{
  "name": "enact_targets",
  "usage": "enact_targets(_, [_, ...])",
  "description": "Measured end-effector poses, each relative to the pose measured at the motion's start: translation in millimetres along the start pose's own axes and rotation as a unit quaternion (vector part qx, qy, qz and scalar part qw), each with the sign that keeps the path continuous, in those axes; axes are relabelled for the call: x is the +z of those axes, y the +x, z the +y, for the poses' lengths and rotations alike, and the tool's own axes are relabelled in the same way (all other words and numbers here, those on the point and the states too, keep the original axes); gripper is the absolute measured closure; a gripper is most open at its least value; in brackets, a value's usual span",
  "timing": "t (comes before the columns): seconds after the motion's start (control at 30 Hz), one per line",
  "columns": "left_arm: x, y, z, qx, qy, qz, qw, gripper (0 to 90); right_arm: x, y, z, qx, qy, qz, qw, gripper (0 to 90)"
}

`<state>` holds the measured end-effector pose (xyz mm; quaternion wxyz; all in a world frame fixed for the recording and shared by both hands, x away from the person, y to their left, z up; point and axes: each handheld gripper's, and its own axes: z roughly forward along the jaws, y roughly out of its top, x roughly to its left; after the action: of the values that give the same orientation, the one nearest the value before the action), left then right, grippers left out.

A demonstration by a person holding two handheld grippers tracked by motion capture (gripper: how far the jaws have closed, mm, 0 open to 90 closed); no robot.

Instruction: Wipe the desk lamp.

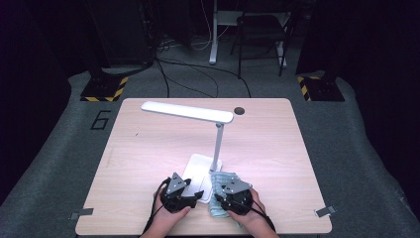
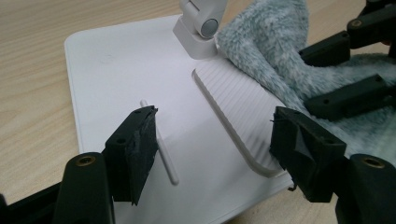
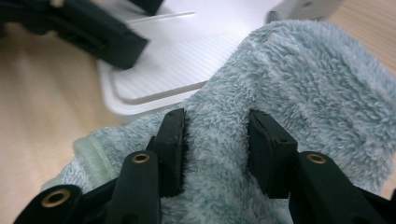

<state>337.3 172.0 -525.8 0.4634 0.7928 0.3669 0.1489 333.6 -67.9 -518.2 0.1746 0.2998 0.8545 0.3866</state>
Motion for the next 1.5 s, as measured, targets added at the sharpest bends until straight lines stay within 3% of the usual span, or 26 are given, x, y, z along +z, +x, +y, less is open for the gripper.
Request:
enact_targets(0.03, [-0.1,0.2,0.1,0.001,0.0,0.0,1.0,31.9,2.2,-4.8,1.3,0.016,0.0,-0.008,0.9998,58.7])
enact_targets(0.3, [-0.1,0.0,0.1,0.002,0.0,0.0,1.0,32.6,11.8,-22.8,6.7,0.04,-0.003,-0.04,0.9984,59.6])
enact_targets(0.5, [0.1,-0.7,-0.2,-0.002,-0.002,-0.002,1.0,32.8,22.1,-39.5,14.4,0.083,-0.005,-0.068,0.9942,59.5])
enact_targets(0.57, [0.4,-0.7,0.0,0.0,-0.003,-0.001,1.0,33.0,24.3,-41.3,15.5,0.09,-0.008,-0.064,0.9938,61.8])
enact_targets(0.67, [-0.5,-0.5,0.4,0.003,0.003,-0.004,1.0,32.9,23.2,-37.9,14.9,0.077,-0.01,-0.061,0.9951,65.3])
enact_targets(0.93, [0.8,-2.0,-0.2,-0.001,-0.005,0.004,1.0,32.8,14.5,-23.3,11.6,0.095,-0.005,-0.03,0.995,65.9])
enact_targets(1.0, [-0.5,-1.3,0.5,0.003,0.002,0.0,1.0,32.8,9.4,-17.7,8.8,0.101,-0.003,-0.012,0.9948,65.8])
enact_targets(1.17, [0.8,-1.9,-0.1,-0.001,-0.005,0.004,1.0,32.8,2.1,-8.0,4.7,0.103,-0.005,0.017,0.9945,65.5])
enact_targets(1.3, [0.7,-1.7,-0.1,-0.001,-0.005,0.003,1.0,32.8,-6.1,3.3,0.2,0.089,0.0,0.04,0.9952,64.0])
enact_targets(1.5, [0.7,-1.6,-0.1,-0.001,-0.005,0.003,1.0,32.8,-3.6,2.1,-0.9,0.073,-0.005,0.021,0.9971,64.5])
